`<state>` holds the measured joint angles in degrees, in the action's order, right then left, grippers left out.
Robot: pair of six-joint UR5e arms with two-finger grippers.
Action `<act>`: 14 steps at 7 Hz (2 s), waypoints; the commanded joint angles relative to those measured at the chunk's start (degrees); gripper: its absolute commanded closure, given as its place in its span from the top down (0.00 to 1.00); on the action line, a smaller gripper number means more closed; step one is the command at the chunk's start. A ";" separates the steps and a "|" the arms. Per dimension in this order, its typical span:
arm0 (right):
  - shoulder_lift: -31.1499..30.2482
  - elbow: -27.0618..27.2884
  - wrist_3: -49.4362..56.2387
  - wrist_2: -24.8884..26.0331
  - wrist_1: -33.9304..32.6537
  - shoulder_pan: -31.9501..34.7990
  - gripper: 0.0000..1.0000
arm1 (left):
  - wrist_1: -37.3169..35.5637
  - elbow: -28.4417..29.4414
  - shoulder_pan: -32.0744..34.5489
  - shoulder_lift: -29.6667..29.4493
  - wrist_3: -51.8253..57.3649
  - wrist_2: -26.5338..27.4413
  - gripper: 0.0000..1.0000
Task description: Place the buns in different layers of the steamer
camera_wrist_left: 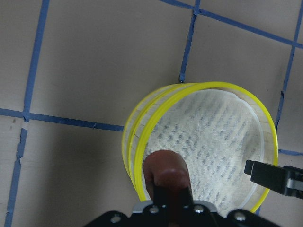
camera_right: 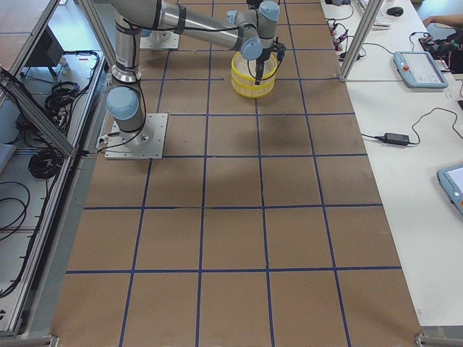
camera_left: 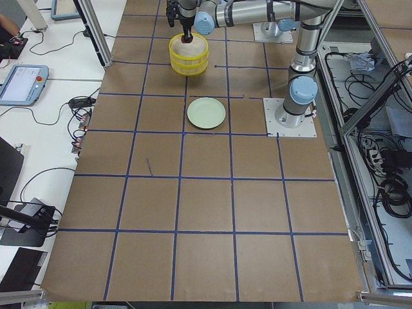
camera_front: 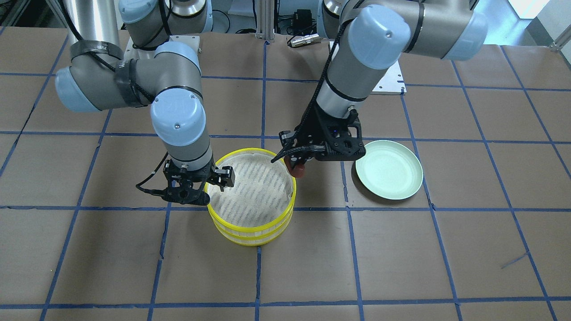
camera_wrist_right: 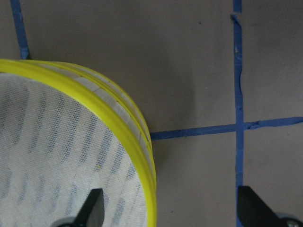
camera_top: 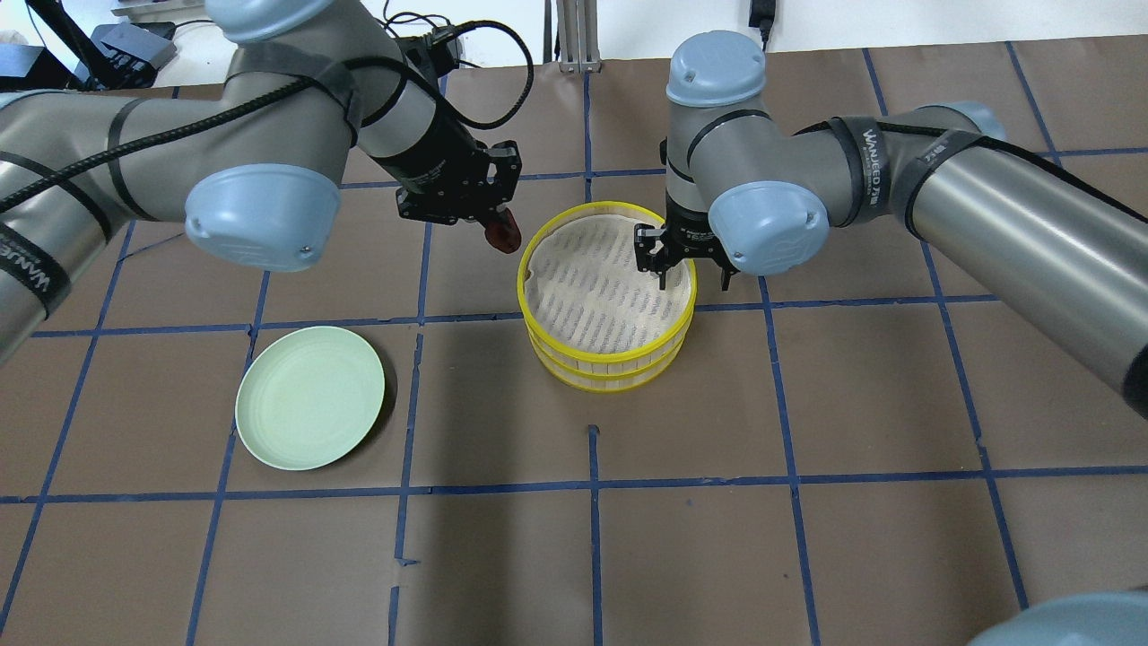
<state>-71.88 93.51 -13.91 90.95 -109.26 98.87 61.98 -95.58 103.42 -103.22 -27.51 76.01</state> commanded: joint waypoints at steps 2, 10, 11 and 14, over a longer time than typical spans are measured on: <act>-9.13 -9.37 11.00 -1.39 17.08 -8.58 1.00 | -3.27 -0.13 2.49 -3.30 -3.16 0.98 1.00; -15.22 -10.46 17.08 -3.50 23.74 -8.08 1.00 | 3.61 1.28 -4.15 2.47 15.34 9.24 1.00; -15.22 -10.37 17.17 -3.85 23.65 -7.99 1.00 | 10.29 1.28 -7.41 7.20 17.91 9.33 1.00; -15.83 -10.02 16.99 -4.03 23.83 -7.99 1.00 | 32.45 3.90 -14.02 20.66 24.41 13.69 1.00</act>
<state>-87.50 83.30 3.11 86.95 -85.48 90.87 86.90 -92.96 91.51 -87.07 -5.89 86.82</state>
